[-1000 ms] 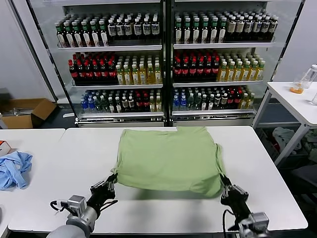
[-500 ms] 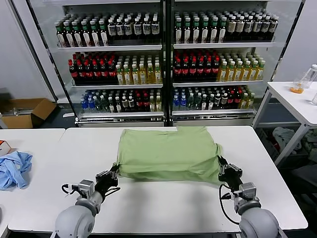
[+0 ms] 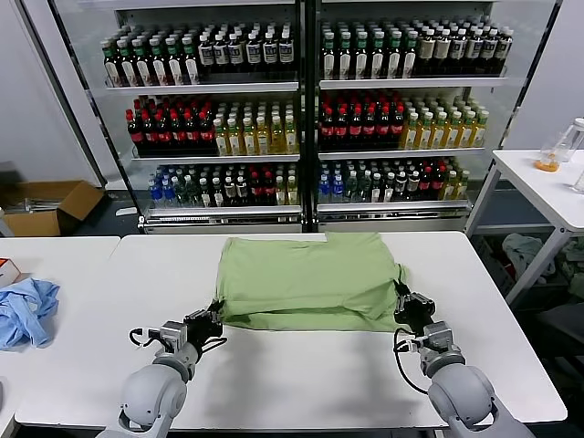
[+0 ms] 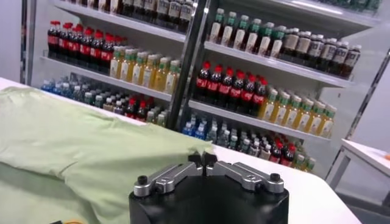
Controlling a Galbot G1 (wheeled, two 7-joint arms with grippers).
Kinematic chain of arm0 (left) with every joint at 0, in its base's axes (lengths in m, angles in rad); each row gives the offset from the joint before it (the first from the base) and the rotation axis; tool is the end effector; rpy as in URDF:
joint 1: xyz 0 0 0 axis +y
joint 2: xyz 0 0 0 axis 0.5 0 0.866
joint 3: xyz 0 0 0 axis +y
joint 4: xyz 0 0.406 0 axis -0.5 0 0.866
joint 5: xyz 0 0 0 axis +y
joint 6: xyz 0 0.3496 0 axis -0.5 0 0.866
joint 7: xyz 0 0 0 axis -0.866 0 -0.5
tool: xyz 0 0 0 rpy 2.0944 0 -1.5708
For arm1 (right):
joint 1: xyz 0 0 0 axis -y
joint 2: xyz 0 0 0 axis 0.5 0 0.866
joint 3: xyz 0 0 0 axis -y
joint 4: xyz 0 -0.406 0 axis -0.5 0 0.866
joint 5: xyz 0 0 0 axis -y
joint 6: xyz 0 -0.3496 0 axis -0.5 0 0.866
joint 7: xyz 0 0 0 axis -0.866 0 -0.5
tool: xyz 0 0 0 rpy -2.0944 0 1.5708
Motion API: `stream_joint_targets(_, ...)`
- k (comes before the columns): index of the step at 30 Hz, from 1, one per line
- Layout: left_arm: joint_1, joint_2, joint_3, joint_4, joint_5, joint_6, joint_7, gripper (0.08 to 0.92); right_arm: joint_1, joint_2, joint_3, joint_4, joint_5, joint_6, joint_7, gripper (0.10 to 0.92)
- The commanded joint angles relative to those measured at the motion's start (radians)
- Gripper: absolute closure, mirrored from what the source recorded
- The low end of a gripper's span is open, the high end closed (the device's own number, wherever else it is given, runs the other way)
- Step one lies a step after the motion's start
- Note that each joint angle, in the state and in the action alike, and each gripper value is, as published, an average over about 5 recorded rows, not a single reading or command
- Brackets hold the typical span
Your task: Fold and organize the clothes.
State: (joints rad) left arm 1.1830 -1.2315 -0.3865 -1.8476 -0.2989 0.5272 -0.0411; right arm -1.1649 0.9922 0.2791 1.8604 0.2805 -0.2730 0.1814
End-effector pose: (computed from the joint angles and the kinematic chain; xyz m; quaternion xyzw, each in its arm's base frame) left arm 0.2884 0.0600 -0.3503 -0.0835 -0.9718 -0.0357 0.2175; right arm 0.2875 -0.0995 -0.3368 0.0703 -0.9813 0.1506 0.0974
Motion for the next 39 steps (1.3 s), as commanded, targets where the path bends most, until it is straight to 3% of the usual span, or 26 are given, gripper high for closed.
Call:
stream_joint_targets(1, 0.021, -0.013, -0.015, -0.006, 0.011, -0.001, -0.012, 0.780, -0.051, 0.002, 0.028, 0.046, -0.017, -0.002, -0.014, 0.724)
stream_joint_targets(9, 0.056, -0.021, -0.036, -0.008, 0.002, -0.008, -0.023, 0.555, -0.185, 0.012, 0.109, 0.124, 0.055, -0.056, 0.041, 0.508)
stream_joint_targets(17, -0.002, -0.016, -0.023, 0.083, -0.013, -0.006, -0.022, 0.321, -0.152, 0.043, 0.103, 0.037, 0.184, -0.176, 0.096, 0.277)
stream_joint_targets(21, -0.014, -0.012, -0.016, 0.102, -0.013, 0.001, -0.020, 0.219, -0.109, 0.053, 0.081, 0.006, 0.230, -0.213, 0.112, 0.215)
stream_joint_targets(24, -0.016, -0.010, -0.013, 0.107, -0.017, 0.010, -0.015, 0.186, -0.095, 0.055, 0.069, -0.005, 0.260, -0.234, 0.120, 0.256)
stream_joint_targets(27, -0.014, -0.008, -0.010, 0.105, -0.029, 0.020, -0.006, 0.217, -0.092, 0.053, 0.063, -0.006, 0.278, -0.240, 0.122, 0.337)
stream_joint_targets(39, -0.009, -0.006, -0.016, 0.086, -0.157, 0.051, 0.050, 0.572, -0.109, 0.020, 0.071, 0.015, 0.289, -0.221, 0.097, 0.684)
